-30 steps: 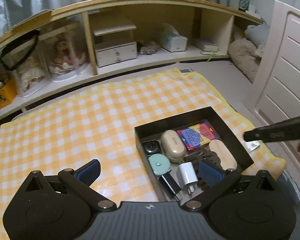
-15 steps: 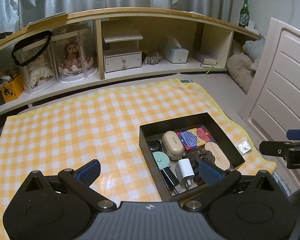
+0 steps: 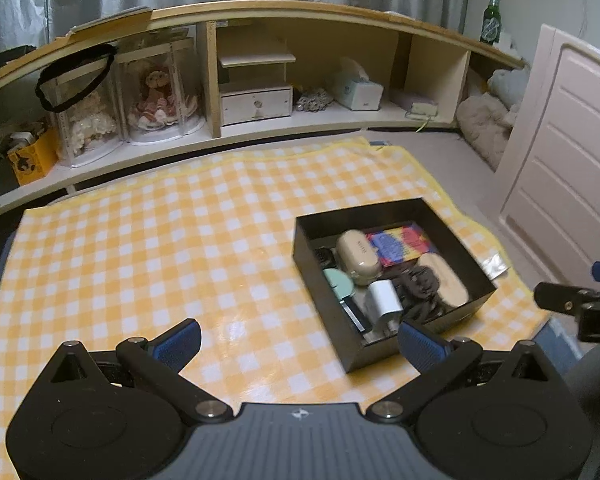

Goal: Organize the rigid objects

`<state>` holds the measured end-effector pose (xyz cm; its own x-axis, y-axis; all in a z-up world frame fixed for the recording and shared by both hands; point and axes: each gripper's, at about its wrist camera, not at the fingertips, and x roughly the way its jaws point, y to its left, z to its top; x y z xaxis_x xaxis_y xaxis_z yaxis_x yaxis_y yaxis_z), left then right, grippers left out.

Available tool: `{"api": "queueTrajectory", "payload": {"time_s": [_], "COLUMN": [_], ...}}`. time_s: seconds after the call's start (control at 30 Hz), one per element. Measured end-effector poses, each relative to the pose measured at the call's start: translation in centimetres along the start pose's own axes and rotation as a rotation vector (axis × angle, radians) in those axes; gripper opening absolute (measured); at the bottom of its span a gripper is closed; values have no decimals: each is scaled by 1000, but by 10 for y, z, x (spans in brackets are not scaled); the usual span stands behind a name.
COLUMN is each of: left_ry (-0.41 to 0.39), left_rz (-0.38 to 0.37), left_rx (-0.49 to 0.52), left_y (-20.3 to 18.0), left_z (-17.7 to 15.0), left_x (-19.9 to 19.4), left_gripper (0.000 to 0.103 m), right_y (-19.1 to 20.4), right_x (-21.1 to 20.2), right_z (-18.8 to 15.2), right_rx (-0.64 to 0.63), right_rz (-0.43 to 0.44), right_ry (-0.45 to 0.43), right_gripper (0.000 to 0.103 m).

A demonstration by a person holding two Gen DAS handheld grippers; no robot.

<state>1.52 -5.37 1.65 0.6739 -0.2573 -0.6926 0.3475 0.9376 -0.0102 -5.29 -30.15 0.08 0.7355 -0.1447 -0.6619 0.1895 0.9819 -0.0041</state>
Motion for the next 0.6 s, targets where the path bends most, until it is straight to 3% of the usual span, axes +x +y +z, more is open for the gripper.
{"api": "queueTrajectory", "payload": {"time_s": [0.2,0.6], "left_ry": [-8,-8], "left_rz": [16,15], "left_rx": [27,15], "left_y": [0,3], "left_z": [-1,-1], "left_x": [-2,-2], "left_gripper": [103,103], "right_y": [-4,8], "right_x": [3,2], "right_z": [-2,-4], "right_rx": [29,-38], "right_rz": [2,-38], "right_ry": [11,14], "right_gripper": [103,102]}}
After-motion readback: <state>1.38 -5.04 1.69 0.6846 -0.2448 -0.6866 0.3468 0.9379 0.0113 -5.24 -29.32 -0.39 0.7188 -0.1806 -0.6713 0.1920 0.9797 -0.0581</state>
